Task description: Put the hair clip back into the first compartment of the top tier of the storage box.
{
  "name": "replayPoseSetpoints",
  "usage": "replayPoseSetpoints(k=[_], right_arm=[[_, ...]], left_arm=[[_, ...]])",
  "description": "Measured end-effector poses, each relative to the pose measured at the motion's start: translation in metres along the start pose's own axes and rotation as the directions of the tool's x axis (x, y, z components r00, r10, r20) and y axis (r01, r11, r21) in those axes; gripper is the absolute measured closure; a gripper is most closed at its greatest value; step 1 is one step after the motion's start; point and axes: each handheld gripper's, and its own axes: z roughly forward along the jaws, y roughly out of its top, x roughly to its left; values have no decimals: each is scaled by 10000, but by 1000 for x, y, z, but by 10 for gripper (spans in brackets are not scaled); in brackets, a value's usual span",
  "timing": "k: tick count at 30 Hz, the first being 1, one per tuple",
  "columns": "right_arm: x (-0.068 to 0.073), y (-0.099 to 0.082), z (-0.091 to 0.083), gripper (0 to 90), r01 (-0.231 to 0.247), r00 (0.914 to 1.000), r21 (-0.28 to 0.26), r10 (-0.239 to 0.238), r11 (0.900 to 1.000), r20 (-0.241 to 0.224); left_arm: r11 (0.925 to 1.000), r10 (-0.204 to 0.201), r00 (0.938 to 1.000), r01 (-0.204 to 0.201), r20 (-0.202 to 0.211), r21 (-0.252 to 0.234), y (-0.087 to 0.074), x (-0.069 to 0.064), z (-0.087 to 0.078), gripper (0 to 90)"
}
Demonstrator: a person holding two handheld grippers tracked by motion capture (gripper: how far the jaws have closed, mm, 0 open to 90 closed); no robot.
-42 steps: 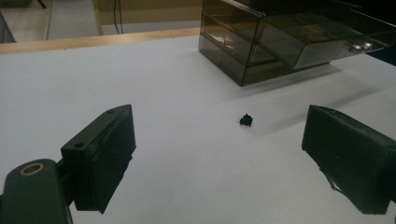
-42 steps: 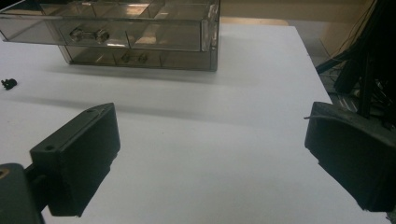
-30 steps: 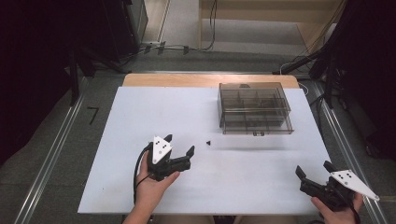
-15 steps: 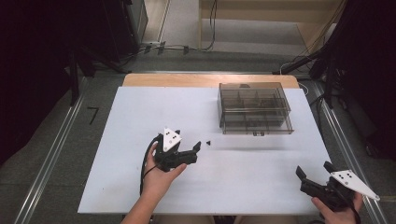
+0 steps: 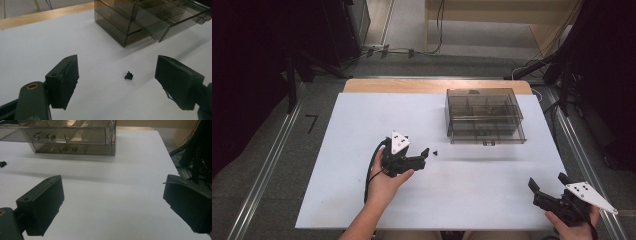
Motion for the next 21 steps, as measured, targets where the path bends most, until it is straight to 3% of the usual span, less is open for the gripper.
replayPoseSetpoints(k=[12,21], right_arm=[[0,0,1,18,58,10000,27,-58,10000,-22],[0,0,1,18,82,10000,43,-81,10000,-33]], left_arm=[[9989,-46,10000,46,-9,457,5,3,13,199],[9979,-73,9996,56,256,647,8,3,25,232]])
